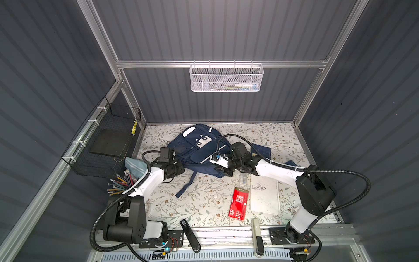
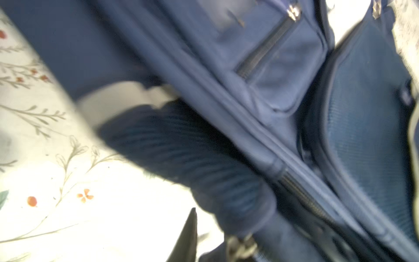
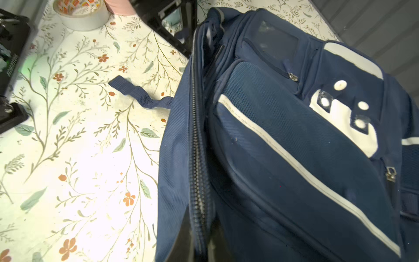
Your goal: Pack the student bag
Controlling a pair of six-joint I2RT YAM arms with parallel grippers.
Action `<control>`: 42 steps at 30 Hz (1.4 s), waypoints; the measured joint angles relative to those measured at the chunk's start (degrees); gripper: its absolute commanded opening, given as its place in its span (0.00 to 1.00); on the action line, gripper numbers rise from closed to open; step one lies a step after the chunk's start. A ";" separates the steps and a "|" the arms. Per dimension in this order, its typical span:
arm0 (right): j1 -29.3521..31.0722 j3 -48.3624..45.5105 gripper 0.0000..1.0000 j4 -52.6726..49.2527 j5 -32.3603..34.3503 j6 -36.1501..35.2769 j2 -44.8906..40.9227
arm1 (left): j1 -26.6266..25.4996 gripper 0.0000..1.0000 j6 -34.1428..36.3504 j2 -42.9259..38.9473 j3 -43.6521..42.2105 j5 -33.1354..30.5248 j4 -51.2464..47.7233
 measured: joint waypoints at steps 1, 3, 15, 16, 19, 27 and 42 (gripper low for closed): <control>0.42 0.00 0.44 -0.26 0.72 0.70 0.11 | -0.09 0.48 0.11 0.00 0.22 -0.11 0.04; 1.73 0.00 0.52 -0.20 2.19 2.19 0.26 | -0.20 0.62 0.11 -0.26 0.68 -0.50 -0.13; -2.64 -12.52 0.84 -3.15 19.26 36.06 -23.61 | -21.90 1.00 -2.05 -8.57 9.86 -2.84 -4.48; -4.50 -13.70 0.85 -3.80 19.71 39.17 -26.62 | -24.70 1.00 -3.02 -8.46 9.97 -1.68 -3.06; -10.03 -19.04 0.88 -8.04 22.93 48.19 -37.24 | -30.97 1.00 -6.23 -6.23 9.99 1.16 1.53; -27.10 -27.41 0.89 -22.95 21.18 60.39 -46.60 | -47.25 0.79 -12.07 14.01 16.37 4.98 12.70; -39.06 -33.03 0.86 -27.08 17.29 63.67 -39.89 | -52.98 0.61 -17.81 33.03 22.43 9.70 22.51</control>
